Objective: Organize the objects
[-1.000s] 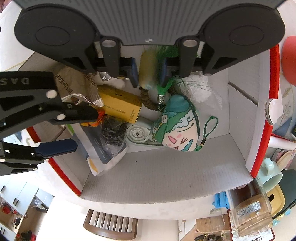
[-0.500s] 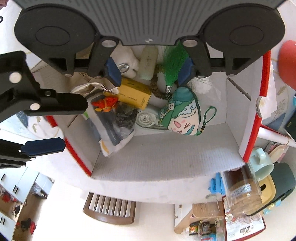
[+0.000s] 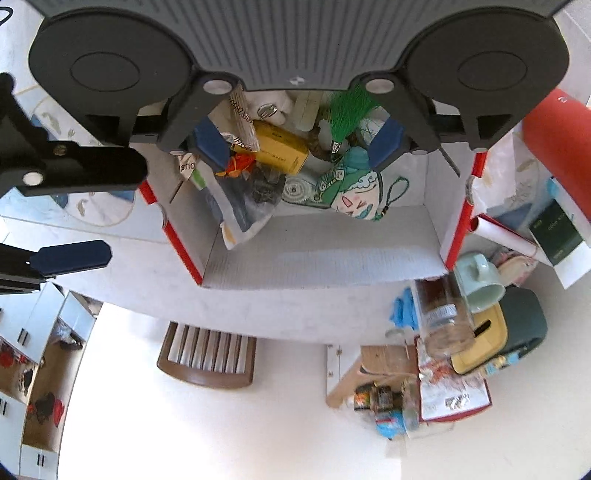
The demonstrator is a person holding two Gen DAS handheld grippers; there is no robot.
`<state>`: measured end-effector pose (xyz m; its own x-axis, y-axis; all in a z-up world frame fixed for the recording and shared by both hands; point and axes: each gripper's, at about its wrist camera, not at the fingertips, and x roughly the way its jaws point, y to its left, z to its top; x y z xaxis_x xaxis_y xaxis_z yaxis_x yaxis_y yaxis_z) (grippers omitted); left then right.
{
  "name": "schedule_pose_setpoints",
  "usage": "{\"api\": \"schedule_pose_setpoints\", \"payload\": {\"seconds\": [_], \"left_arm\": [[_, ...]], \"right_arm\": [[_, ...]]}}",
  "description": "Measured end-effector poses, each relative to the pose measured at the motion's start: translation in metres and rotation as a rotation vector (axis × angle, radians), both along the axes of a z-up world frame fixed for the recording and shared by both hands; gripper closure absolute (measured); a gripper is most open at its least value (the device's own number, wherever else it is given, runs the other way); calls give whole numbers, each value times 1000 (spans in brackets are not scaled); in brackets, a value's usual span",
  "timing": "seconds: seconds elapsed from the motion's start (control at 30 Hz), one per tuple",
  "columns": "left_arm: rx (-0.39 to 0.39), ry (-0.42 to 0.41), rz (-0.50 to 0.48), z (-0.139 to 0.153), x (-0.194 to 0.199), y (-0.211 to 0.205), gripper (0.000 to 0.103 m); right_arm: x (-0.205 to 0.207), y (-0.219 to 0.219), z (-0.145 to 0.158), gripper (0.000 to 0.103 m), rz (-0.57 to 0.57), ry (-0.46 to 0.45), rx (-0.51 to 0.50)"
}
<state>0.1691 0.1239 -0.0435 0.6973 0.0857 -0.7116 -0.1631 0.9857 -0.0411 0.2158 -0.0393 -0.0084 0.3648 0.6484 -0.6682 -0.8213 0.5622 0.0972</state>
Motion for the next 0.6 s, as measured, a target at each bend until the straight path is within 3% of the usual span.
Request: {"api": "schedule_pose_setpoints", "payload": {"seconds": [0.13, 0.2, 0.27, 0.6], "left_arm": [[-8, -26, 22, 6, -9, -4, 16], [-10, -42, 40, 9, -14, -7, 5], [-23, -54, 50, 11, -19, -9, 2], [-54, -126, 88, 23, -44, -26, 0]], "right_arm": [[-6, -15, 8, 10, 3, -6, 38], [-8, -23, 11, 8, 0, -11, 54], [-11, -30, 14, 5, -4, -15, 71], [-28, -69, 16, 1, -58, -51, 140]]}}
